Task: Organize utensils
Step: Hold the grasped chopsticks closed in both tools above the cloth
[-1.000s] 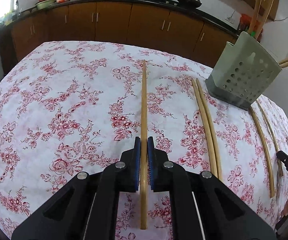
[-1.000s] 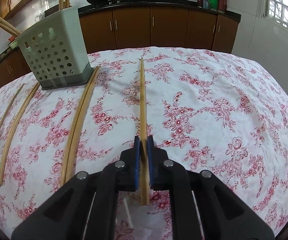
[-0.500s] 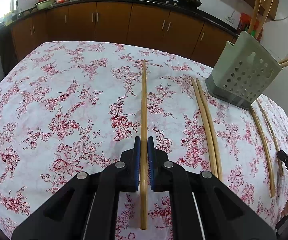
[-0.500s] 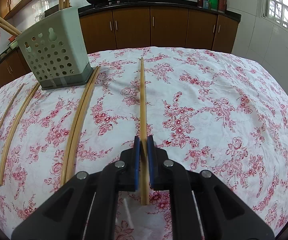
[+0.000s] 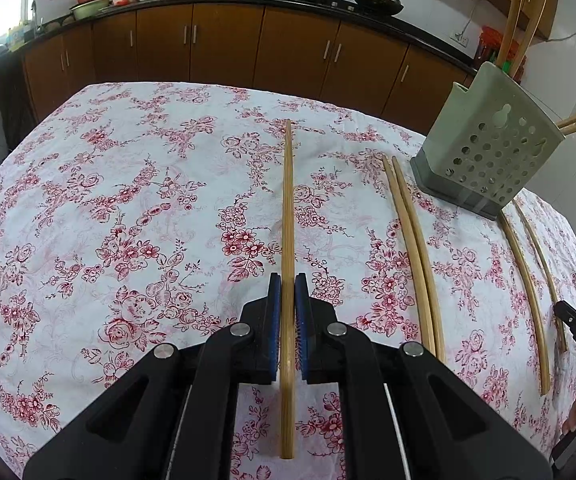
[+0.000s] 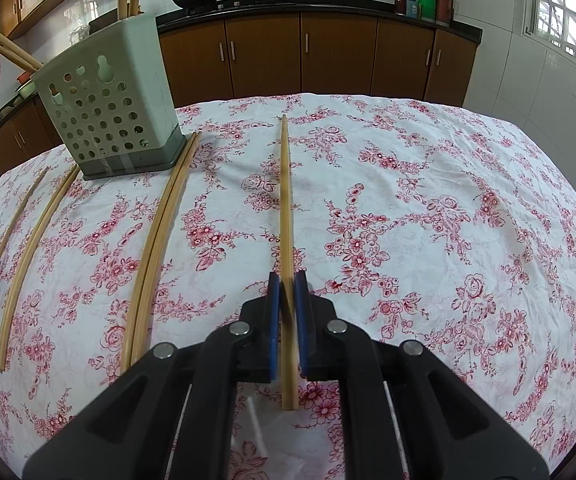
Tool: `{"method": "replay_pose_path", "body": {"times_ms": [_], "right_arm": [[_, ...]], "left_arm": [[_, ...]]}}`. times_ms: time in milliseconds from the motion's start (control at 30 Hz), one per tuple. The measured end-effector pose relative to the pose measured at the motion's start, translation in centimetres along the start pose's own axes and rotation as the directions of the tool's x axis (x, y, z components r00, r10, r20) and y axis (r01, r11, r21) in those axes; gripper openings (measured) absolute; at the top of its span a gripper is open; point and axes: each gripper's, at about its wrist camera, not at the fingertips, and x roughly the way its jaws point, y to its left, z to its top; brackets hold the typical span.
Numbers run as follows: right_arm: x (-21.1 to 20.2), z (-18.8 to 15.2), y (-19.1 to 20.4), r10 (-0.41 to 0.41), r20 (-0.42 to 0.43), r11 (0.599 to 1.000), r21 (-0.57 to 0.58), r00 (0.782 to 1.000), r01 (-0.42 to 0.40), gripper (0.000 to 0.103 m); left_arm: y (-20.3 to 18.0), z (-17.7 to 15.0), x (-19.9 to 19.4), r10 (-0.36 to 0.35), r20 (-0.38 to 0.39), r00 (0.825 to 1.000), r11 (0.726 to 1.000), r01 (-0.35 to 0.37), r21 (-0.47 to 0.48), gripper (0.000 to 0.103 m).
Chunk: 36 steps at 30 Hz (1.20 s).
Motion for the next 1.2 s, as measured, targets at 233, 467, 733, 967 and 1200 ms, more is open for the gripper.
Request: {"method": "replay_pose_path", "body": {"times_ms": [233, 467, 733, 967, 1200], "right_arm": [[0.0, 0.0, 0.0, 0.0, 0.0, 1.0, 0.0, 1.0, 0.0, 0.01], [0.0, 0.0, 0.0, 0.0, 0.0, 1.0, 0.0, 1.0, 0.0, 0.01], [0.0, 0.0, 0.0, 0.0, 0.0, 1.0, -0.001, 1.0, 0.0, 0.01], [0.0, 0.0, 0.0, 0.001, 0.0, 1.0, 0.0, 1.0, -0.001, 0.01], [-0.5, -0.6, -0.3, 0.016, 0.0, 1.0, 0.011, 1.0, -0.016, 0.01]], "left_arm": [[0.0, 0.0, 0.0, 0.0, 0.0, 1.0, 1.0, 0.0, 0.0, 0.009], [0.0, 0.0, 0.0, 0.0, 0.0, 1.0, 1.0, 0.0, 0.0, 0.009], [0.0, 0.0, 0.0, -0.001, 0.0, 1.0, 1.0, 0.001, -0.002, 0.009], [0.0, 0.0, -0.1, -0.005, 0.0, 1.0, 1.0, 0.005, -0.005, 0.009], [-0.6, -1.4, -1.2, 0.017, -0.01, 1.0, 0.997, -0.016, 0.07, 0.009]]}}
